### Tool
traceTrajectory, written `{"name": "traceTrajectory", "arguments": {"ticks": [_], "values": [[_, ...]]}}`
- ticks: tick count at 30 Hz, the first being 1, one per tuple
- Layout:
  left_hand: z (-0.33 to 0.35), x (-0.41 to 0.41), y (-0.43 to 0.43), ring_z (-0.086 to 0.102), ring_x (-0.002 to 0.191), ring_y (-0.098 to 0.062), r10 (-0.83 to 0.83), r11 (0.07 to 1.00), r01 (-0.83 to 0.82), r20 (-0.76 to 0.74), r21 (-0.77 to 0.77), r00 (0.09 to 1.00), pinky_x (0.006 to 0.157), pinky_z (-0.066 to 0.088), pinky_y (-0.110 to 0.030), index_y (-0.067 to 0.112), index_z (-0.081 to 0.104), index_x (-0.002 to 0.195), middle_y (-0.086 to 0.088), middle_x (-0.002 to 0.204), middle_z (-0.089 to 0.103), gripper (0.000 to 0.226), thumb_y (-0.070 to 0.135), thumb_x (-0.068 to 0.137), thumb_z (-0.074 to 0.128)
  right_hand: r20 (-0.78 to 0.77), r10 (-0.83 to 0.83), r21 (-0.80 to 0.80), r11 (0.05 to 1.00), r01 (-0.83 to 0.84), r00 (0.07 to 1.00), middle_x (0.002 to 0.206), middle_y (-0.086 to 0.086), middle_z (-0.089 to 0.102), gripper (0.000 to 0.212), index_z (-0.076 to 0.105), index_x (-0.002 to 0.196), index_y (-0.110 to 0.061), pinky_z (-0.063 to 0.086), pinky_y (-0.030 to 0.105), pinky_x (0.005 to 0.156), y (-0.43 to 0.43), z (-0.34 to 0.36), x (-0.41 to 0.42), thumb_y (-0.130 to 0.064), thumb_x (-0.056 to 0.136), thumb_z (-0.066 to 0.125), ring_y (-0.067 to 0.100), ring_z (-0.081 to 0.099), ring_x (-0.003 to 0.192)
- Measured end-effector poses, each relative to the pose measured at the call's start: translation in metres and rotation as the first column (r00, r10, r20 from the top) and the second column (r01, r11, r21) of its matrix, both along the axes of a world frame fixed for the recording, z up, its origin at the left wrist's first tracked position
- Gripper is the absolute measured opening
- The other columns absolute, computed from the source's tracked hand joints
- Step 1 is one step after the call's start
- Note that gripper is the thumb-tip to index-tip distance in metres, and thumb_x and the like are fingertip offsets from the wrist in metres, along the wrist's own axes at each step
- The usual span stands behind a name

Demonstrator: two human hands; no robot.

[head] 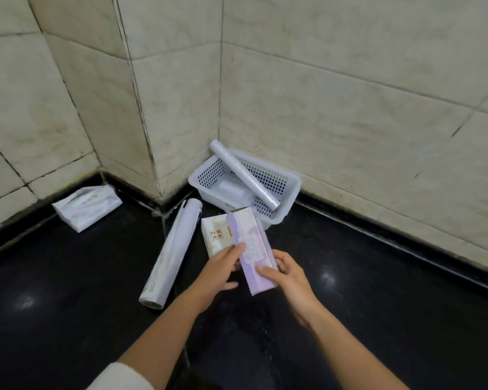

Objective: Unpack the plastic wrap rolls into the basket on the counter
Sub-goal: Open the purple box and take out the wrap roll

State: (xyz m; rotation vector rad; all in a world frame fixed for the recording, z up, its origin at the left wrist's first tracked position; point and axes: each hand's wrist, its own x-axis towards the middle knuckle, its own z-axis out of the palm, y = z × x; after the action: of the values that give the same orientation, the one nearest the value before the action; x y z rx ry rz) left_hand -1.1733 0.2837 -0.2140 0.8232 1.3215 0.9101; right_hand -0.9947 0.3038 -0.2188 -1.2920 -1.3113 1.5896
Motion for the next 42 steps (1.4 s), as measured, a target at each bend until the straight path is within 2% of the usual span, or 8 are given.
{"name": "traceTrajectory", "arguments": {"ticks": [7, 13, 15, 19, 31, 35, 38, 42], "values": [[0.019, -0.033, 0.024, 0.066, 0.113, -0.02, 0.038, 0.992, -0.065, 0.241, 0.105, 0.97, 0.091, 0.055, -0.049, 0.044, 0.049, 0.13, 0.005, 0.124, 0.068, 0.057, 0.049, 0.078, 0.072, 0.067, 0.268, -0.034, 0.963, -0.266, 0.961, 0.14, -0.008, 0.05, 0.058, 0.061, 0.124, -0.042, 0.035, 0.039, 0.109, 0.043, 0.028, -0.025, -0.039, 0.068, 0.075, 0.01, 0.045, 0.128], [0.039, -0.064, 0.041, 0.063, 0.096, 0.007, 0.178, 0.934, -0.105, -0.191, 0.342, 0.965, 0.07, 0.052, -0.009, 0.059, 0.054, 0.107, 0.023, 0.106, 0.067, 0.053, 0.038, 0.068, 0.083, 0.073, 0.114, 0.164, 0.979, -0.125, 0.991, 0.125, -0.015, 0.059, 0.07, 0.059, 0.124, -0.038, 0.044, 0.026, 0.084, 0.088, 0.091, -0.053, -0.066, 0.061, 0.068, 0.001, 0.057, 0.112], [0.043, -0.074, 0.047, 0.063, 0.099, 0.002, 0.216, 0.902, -0.074, -0.297, 0.425, 0.93, 0.076, 0.052, -0.013, 0.053, 0.056, 0.11, 0.02, 0.107, 0.066, 0.055, 0.036, 0.067, 0.085, 0.214, 0.096, 0.243, 0.959, -0.148, 0.972, 0.116, -0.014, 0.059, 0.073, 0.057, 0.124, -0.034, 0.046, 0.021, 0.077, 0.098, 0.102, -0.07, -0.069, 0.061, 0.068, 0.002, 0.06, 0.102], [0.038, -0.085, 0.052, 0.057, 0.113, -0.025, 0.244, 0.902, -0.043, -0.424, 0.43, 0.872, 0.096, 0.049, -0.049, 0.035, 0.053, 0.127, -0.006, 0.119, 0.061, 0.068, 0.037, 0.067, 0.084, 0.299, 0.014, 0.33, 0.937, -0.117, 0.954, 0.11, -0.012, 0.064, 0.046, 0.065, 0.113, -0.023, 0.054, 0.033, 0.084, 0.104, 0.093, -0.089, -0.049, 0.076, 0.07, 0.009, 0.063, 0.094], [0.017, -0.087, 0.046, 0.046, 0.119, -0.015, 0.312, 0.903, -0.128, -0.421, 0.411, 0.852, 0.092, 0.044, -0.032, 0.045, 0.05, 0.122, 0.005, 0.124, 0.048, 0.067, 0.037, 0.065, 0.084, 0.151, 0.043, 0.32, 0.943, -0.09, 0.988, 0.103, 0.007, 0.068, 0.023, 0.059, 0.118, -0.015, 0.06, 0.027, 0.071, 0.113, 0.079, -0.071, -0.02, 0.099, 0.047, 0.011, 0.07, 0.083], [0.016, -0.09, 0.046, 0.046, 0.121, -0.014, 0.296, 0.899, -0.126, -0.372, 0.419, 0.88, 0.093, 0.05, -0.036, 0.05, 0.049, 0.12, 0.011, 0.124, 0.049, 0.067, 0.039, 0.064, 0.085, 0.345, -0.101, 0.49, 0.867, -0.088, 0.933, 0.125, 0.0, 0.059, 0.04, 0.054, 0.131, -0.018, 0.047, 0.037, 0.099, 0.116, 0.077, -0.055, -0.004, 0.094, 0.049, 0.018, 0.055, 0.116], [0.018, -0.087, 0.046, 0.044, 0.12, -0.011, 0.297, 0.888, -0.09, -0.413, 0.451, 0.861, 0.096, 0.049, -0.044, 0.056, 0.048, 0.116, 0.021, 0.117, 0.047, 0.068, 0.039, 0.062, 0.086, 0.458, -0.123, 0.647, 0.725, -0.236, 0.88, 0.121, -0.001, 0.057, 0.034, 0.072, 0.104, -0.016, 0.039, 0.043, 0.102, 0.112, 0.078, -0.053, 0.003, 0.082, 0.053, 0.017, 0.043, 0.119], [0.017, -0.083, 0.047, 0.04, 0.12, -0.009, 0.318, 0.862, -0.045, -0.469, 0.505, 0.824, 0.099, 0.043, -0.037, 0.059, 0.046, 0.116, 0.026, 0.116, 0.043, 0.07, 0.04, 0.061, 0.085, 0.334, -0.072, 0.618, 0.769, -0.16, 0.94, 0.107, -0.007, 0.055, 0.025, 0.075, 0.071, -0.023, 0.034, 0.041, 0.104, 0.104, 0.09, -0.055, -0.008, 0.075, 0.055, 0.01, 0.038, 0.112]]}}
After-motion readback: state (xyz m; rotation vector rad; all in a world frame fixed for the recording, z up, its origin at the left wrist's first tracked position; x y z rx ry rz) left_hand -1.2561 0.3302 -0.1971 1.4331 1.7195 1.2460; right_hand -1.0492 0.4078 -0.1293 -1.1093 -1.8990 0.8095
